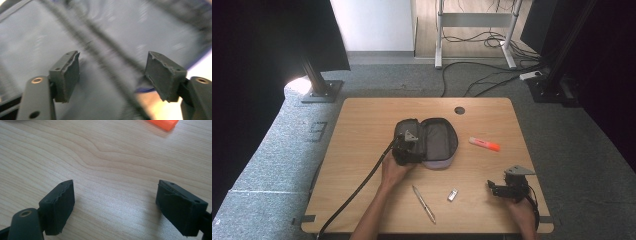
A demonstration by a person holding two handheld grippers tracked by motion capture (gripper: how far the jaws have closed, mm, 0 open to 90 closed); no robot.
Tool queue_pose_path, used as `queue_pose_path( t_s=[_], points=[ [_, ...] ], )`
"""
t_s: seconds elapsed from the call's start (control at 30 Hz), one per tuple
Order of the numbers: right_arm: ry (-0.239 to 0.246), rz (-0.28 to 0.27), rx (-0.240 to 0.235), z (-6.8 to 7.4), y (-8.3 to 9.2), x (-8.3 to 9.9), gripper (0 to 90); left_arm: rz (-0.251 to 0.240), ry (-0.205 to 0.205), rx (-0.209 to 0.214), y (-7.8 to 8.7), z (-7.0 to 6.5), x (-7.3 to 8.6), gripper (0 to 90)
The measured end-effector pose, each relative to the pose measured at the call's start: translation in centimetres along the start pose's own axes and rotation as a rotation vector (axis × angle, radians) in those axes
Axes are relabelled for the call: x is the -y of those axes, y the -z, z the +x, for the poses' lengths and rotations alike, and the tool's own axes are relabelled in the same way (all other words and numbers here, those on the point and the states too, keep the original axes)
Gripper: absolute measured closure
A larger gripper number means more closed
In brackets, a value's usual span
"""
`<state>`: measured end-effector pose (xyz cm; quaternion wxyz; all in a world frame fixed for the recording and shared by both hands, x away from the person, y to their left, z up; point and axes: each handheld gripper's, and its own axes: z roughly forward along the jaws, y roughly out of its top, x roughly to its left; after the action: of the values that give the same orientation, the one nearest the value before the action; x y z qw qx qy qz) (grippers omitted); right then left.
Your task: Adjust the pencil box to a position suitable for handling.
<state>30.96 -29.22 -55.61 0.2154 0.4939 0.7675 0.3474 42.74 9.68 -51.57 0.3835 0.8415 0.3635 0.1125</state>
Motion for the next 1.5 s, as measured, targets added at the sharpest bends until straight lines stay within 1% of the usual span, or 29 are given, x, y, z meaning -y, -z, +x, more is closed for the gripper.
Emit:
queue_pose_path(
  t_s=[0.03, 0.07, 0.1, 0.13, 0.17, 0.2, 0.23, 0.27, 0.3, 0.33, 0.37, 0.43, 0.47, 0.5, 0.53, 0.57, 0.63, 0.7, 0.8, 0.83, 0.87, 1.07, 1.13, 1.3, 1.5],
  points=[
    [0.0, 0.0, 0.0, 0.0, 0.0, 0.0, 15.2, -0.019, 0.004, 0.027, 0.1, -0.2, -0.1, 31.7],
    [0.0, 0.0, 0.0, 0.0, 0.0, 0.0, 15.2, -0.029, 0.004, 0.046, 0.2, -0.4, -0.3, 32.3],
    [0.0, 0.0, 0.0, 0.0, 0.0, 0.0, 15.2, -0.035, -0.001, 0.075, 0.2, -0.6, -0.4, 32.8],
    [0.0, 0.0, 0.0, 0.0, 0.0, 0.0, 15.2, -0.042, -0.01, 0.103, 0.2, -0.9, -0.4, 33.4],
    [0.0, 0.0, 0.0, 0.0, 0.0, 0.0, 15.2, -0.045, -0.019, 0.118, 0.3, -1.2, -0.4, 33.9],
    [0.0, 0.0, 0.0, 0.0, 0.0, 0.0, 15.2, -0.03, -0.04, 0.154, 0.1, -1.8, -0.4, 35.4],
    [0.0, 0.0, 0.0, 0.0, 0.0, 0.0, 15.2, -0.03, -0.04, 0.154, 0.1, -1.8, -0.4, 36.4],
    [0.0, 0.0, 0.0, 0.0, 0.0, 0.0, 15.2, -0.002, -0.073, 0.162, -0.2, -2.5, -0.3, 36.6],
    [0.0, 0.0, 0.0, 0.0, 0.0, 0.0, 15.2, -0.002, -0.073, 0.162, -0.2, -2.5, -0.3, 37.5],
    [0.0, 0.0, 0.0, 0.0, 0.0, 0.0, 15.2, 0.016, -0.095, 0.167, -0.4, -2.8, -0.3, 37.5],
    [0.0, 0.0, 0.0, 0.0, 0.0, 0.0, 15.2, 0.027, -0.107, 0.17, -0.6, -3.1, -0.2, 41.3],
    [0.0, 0.0, 0.0, 0.0, 0.0, 0.0, 15.2, 0.044, -0.127, 0.164, -0.9, -3.5, -0.2, 44.6],
    [0.001, 0.0, 0.0, 0.0, 0.0, 0.0, 15.2, 0.061, -0.149, 0.167, -1.1, -3.9, -0.1, 53.6],
    [0.001, 0.0, 0.0, 0.0, 0.0, 0.0, 15.2, 0.061, -0.149, 0.167, -1.1, -3.9, -0.1, 56.2],
    [0.0, 0.0, 0.0, 0.0, 0.0, 0.0, 15.2, 0.069, -0.16, 0.152, -1.0, -4.1, 0.0, 56.2],
    [0.0, 0.0, 0.0, 0.0, 0.0, 0.0, 15.2, 0.071, -0.165, 0.144, -1.0, -4.2, 0.0, 60.8],
    [0.0, 0.0, 0.0, 0.0, 0.0, 0.0, 15.2, 0.08, -0.163, 0.153, -0.8, -4.2, -0.1, 65.5],
    [0.0, 0.0, 0.0, 0.0, 0.0, 0.0, 15.2, 0.092, -0.177, 0.152, -0.6, -4.5, 0.0, 70.5],
    [0.0, 0.0, 0.0, 0.0, 0.0, 0.0, 15.2, 0.11, -0.202, 0.149, -0.4, -5.0, 0.1, 71.7],
    [0.0, 0.0, 0.0, 0.0, 0.0, 0.0, 15.2, 0.119, -0.21, 0.15, -0.2, -5.3, 0.2, 71.8],
    [0.0, 0.0, 0.0, 0.0, 0.0, 0.0, 15.2, 0.119, -0.21, 0.15, -0.2, -5.3, 0.2, 71.7],
    [0.0, 0.0, 0.0, 0.0, 0.0, 0.0, 15.2, 0.135, -0.226, 0.158, 0.2, -6.3, 0.7, 70.5],
    [0.0, 0.0, 0.0, 0.0, 0.0, 0.0, 15.2, 0.139, -0.227, 0.165, 0.6, -6.7, 1.1, 69.8],
    [0.0, 0.0, 0.0, 0.0, 0.0, 0.0, 15.2, 0.137, -0.222, 0.182, 1.2, -7.1, 1.8, 68.6],
    [0.0, 0.0, 0.0, 0.0, 0.0, 0.0, 15.2, 0.135, -0.223, 0.19, 1.7, -7.6, 2.4, 67.6]
  ],
)
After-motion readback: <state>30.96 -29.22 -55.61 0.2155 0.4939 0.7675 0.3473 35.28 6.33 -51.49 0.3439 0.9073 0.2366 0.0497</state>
